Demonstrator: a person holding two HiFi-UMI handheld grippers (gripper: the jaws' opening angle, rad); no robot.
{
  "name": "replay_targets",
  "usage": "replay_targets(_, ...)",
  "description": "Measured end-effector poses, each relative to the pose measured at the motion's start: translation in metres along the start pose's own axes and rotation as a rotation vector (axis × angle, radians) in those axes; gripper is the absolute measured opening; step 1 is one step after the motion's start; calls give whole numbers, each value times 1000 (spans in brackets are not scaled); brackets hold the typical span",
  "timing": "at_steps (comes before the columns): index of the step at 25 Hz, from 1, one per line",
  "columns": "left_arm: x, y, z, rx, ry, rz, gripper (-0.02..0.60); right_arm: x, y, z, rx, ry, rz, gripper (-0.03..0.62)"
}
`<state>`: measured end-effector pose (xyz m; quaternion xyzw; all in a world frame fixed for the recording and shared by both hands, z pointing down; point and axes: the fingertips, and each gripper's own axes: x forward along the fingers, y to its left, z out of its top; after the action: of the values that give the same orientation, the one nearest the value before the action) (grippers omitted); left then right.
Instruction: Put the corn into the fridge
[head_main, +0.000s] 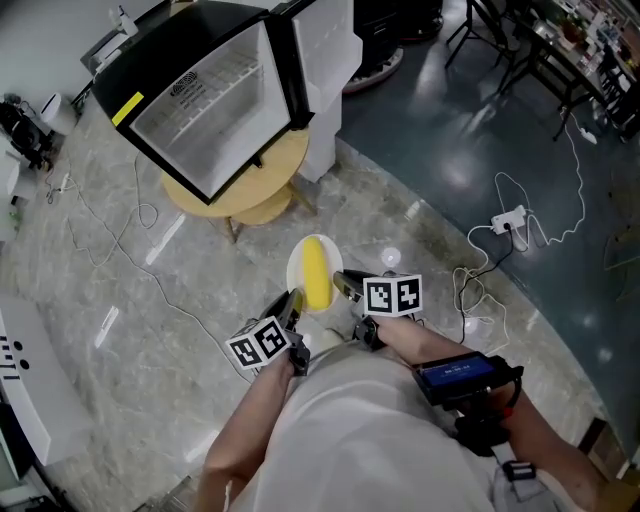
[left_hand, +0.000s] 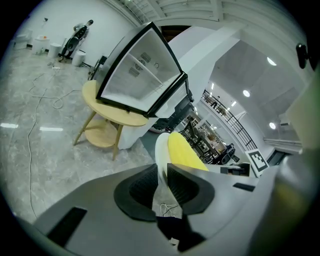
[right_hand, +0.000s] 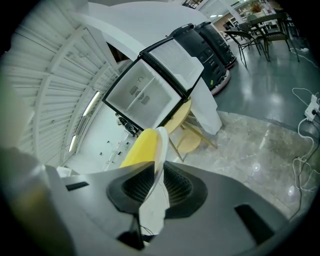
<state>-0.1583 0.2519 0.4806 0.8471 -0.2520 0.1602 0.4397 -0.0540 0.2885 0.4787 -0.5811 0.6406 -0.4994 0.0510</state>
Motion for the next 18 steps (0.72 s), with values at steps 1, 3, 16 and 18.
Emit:
replay_targets(1, 0, 2, -1, -2, 1, 6, 66, 2, -1, -1, 1, 6, 2, 46)
replay_targets(3, 1, 5, -2, -2, 1, 21, 66, 5, -2, -2, 2, 19, 9, 47)
replay_targets(16, 44, -1, 35, -41, -38, 75, 66, 30, -21, 55, -46, 80, 59, 46)
replay_targets(18, 53, -2, 40, -45, -42, 85, 66, 34, -27, 65, -53, 92, 64, 46)
